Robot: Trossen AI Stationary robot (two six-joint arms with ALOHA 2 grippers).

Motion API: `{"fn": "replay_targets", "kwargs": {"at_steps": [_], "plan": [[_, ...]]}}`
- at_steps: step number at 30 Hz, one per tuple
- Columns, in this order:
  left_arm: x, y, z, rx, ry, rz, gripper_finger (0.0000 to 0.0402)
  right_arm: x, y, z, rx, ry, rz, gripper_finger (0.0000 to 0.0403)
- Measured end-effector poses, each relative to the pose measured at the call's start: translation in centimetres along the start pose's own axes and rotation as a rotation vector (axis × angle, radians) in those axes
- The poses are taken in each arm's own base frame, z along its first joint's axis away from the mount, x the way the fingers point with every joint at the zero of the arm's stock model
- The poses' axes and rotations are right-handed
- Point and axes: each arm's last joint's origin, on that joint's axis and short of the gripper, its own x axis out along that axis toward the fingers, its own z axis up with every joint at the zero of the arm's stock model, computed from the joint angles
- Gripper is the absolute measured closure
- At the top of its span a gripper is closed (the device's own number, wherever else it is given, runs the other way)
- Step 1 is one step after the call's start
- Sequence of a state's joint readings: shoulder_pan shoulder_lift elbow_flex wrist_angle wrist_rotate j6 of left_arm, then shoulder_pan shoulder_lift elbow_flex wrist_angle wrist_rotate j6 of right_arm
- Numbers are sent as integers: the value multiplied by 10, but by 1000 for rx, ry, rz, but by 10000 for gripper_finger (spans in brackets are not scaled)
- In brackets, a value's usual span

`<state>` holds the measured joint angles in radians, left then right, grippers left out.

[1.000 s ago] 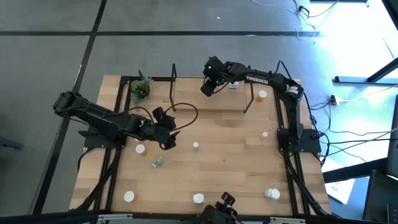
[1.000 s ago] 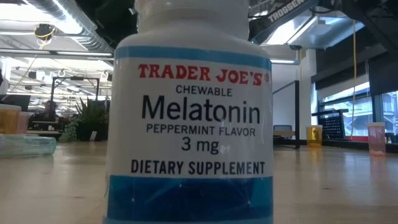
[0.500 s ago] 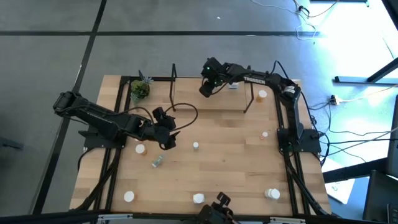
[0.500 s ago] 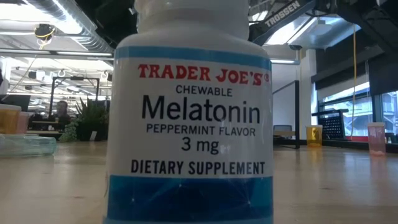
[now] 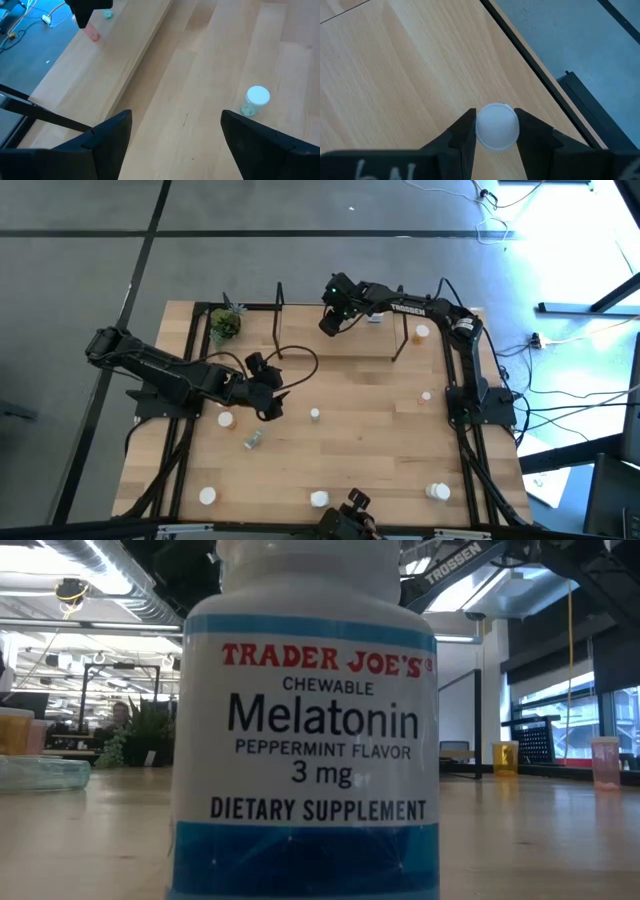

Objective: Pick and place medicine bottles onto shelf by color
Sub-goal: Put the middle pink pill bottle on the shelf

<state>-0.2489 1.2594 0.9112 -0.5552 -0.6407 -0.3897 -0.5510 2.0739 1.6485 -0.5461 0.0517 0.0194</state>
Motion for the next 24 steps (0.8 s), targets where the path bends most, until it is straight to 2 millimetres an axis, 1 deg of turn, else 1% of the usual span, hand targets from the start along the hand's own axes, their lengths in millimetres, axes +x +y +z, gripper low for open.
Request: {"fn": "replay_targets", "kwargs": {"at_steps": [6, 12, 18, 24], "plan": [[0, 0, 0, 0, 0, 0, 98, 3, 0, -4, -3, 27, 0, 246], [0, 0, 0, 0, 0, -1, 101, 2, 0, -2, -25, 15, 0, 220], [0, 0, 0, 0, 0, -1, 99, 1, 0, -1, -26, 4, 0, 215], [0, 0, 0, 0, 1, -2, 98, -10, -1, 4, -26, -29, -34, 215]]}}
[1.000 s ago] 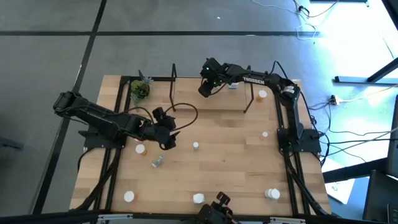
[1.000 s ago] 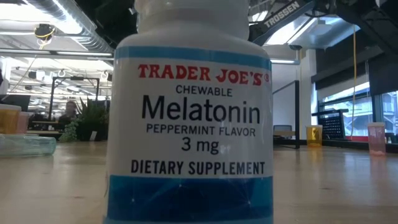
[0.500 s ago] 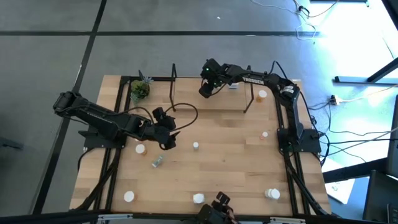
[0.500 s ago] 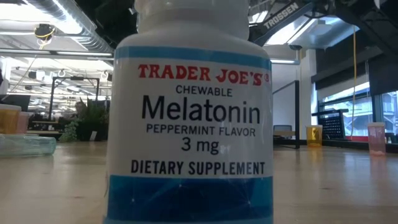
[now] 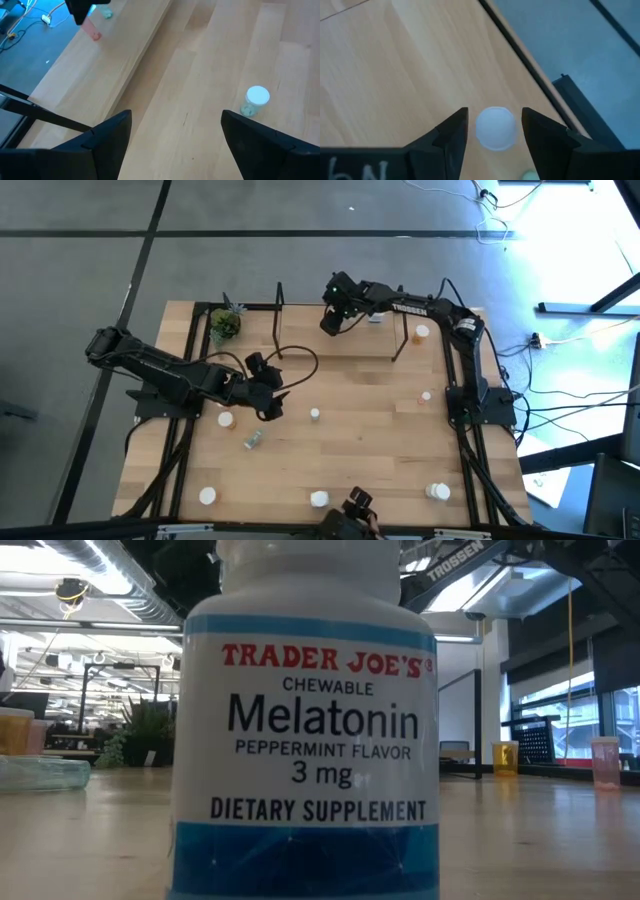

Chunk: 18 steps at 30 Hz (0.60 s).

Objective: Pick and place medicine bottles onto shelf by color
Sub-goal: Put the middle pink pill bottle on the shelf, then put the bottom right orange pill bottle on the shelf

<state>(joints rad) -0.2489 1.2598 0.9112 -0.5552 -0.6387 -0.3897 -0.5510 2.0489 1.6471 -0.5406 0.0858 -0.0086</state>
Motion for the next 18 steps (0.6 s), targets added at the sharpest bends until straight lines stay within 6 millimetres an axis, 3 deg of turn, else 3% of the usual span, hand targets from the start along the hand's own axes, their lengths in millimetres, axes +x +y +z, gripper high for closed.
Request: {"fn": "replay_targets", "kwargs": {"at_steps": [9, 14, 18], "plan": [[0, 0, 0, 0, 1, -1, 100, -14, 3, 9, -10, -25, 1, 215], [0, 0, 0, 2, 4, 0, 98, -42, 23, 22, -102, -89, 49, 215], [0, 0, -1, -7, 6, 0, 101, -76, 39, 26, -155, -136, 67, 215]]}}
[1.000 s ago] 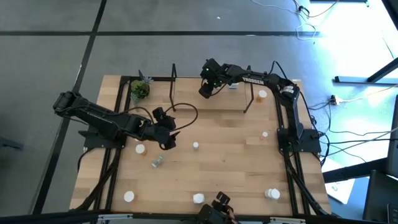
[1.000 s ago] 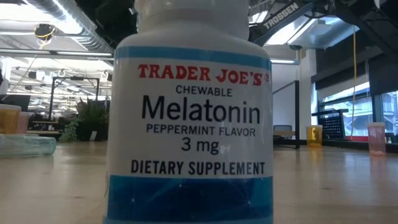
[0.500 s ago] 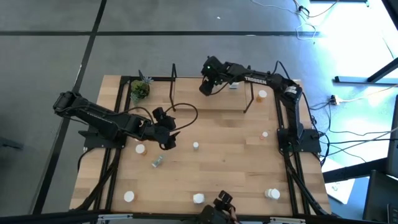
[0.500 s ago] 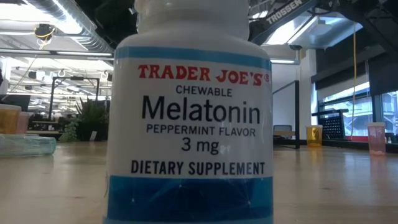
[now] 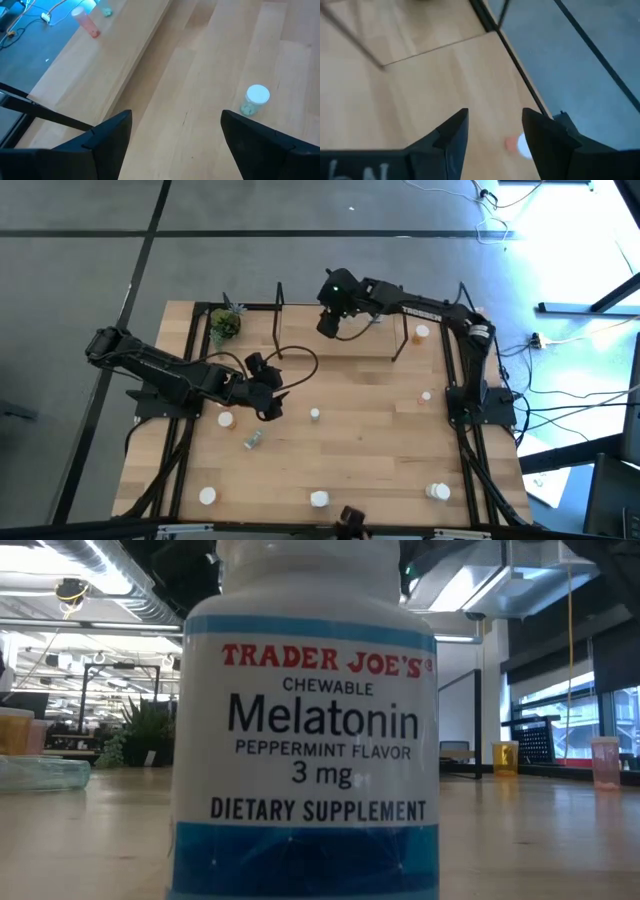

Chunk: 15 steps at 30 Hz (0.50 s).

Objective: Pick and place medicine bottles onto shelf by color
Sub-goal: Put the bottom right orange pill bottle on the shelf

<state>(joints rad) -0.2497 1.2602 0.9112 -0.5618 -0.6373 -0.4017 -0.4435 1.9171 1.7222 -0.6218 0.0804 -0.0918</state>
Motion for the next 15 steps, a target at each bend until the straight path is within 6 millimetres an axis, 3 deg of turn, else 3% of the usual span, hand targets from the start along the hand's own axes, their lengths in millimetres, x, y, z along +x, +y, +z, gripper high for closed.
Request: {"fn": "replay_targets", "kwargs": {"at_steps": [5, 15], "plan": [[-1, -1, -2, -4, 11, -12, 98, -43, 30, 5, -159, -17, 47, 215], [-7, -10, -5, -2, 14, -58, 98, -106, 123, -14, -517, 23, 345, 215]]}}
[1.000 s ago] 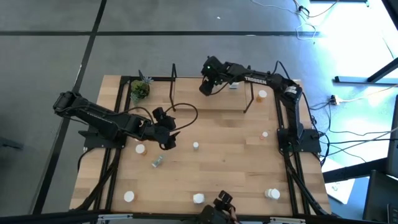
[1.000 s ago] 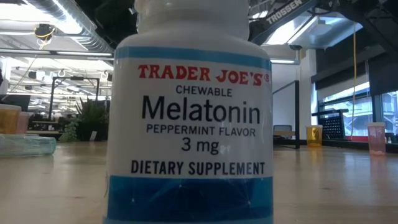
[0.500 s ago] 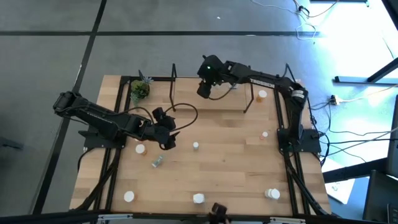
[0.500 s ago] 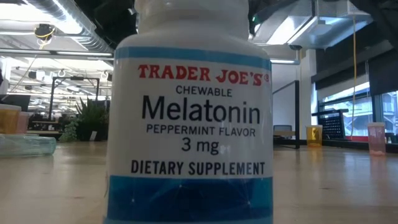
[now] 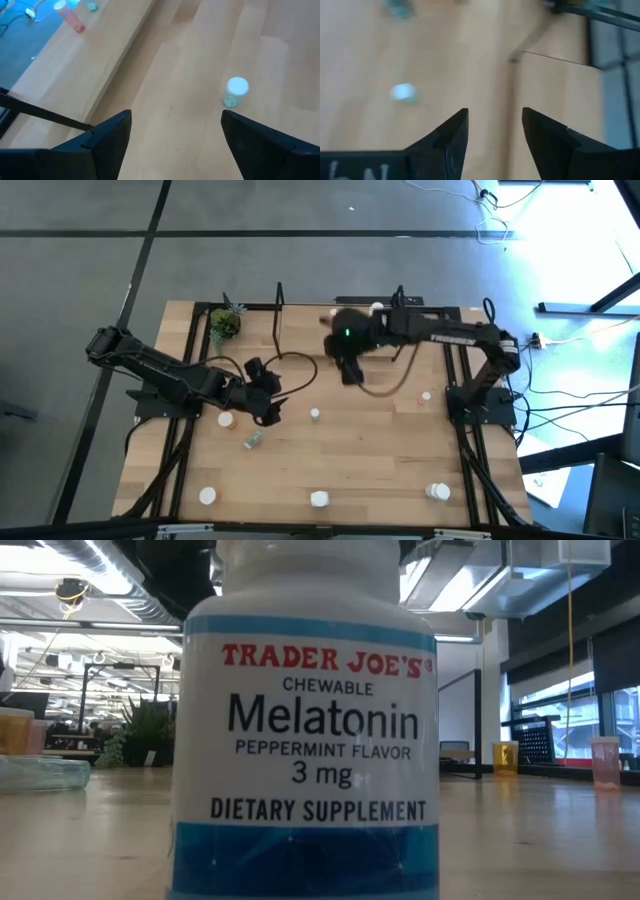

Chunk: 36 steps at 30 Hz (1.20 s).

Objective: Pick and place medicine bottles onto shelf by color
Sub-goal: Put the bottom right orange pill bottle on the shelf

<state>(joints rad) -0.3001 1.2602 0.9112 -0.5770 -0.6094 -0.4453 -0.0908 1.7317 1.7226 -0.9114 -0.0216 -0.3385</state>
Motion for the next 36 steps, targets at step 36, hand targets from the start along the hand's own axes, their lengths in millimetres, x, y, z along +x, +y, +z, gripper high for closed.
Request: {"fn": "replay_targets", "kwargs": {"at_steps": [36], "plan": [[-51, -40, -29, 67, 45, -237, 101, -4, 193, -4, -61, -16, 243, 215]]}}
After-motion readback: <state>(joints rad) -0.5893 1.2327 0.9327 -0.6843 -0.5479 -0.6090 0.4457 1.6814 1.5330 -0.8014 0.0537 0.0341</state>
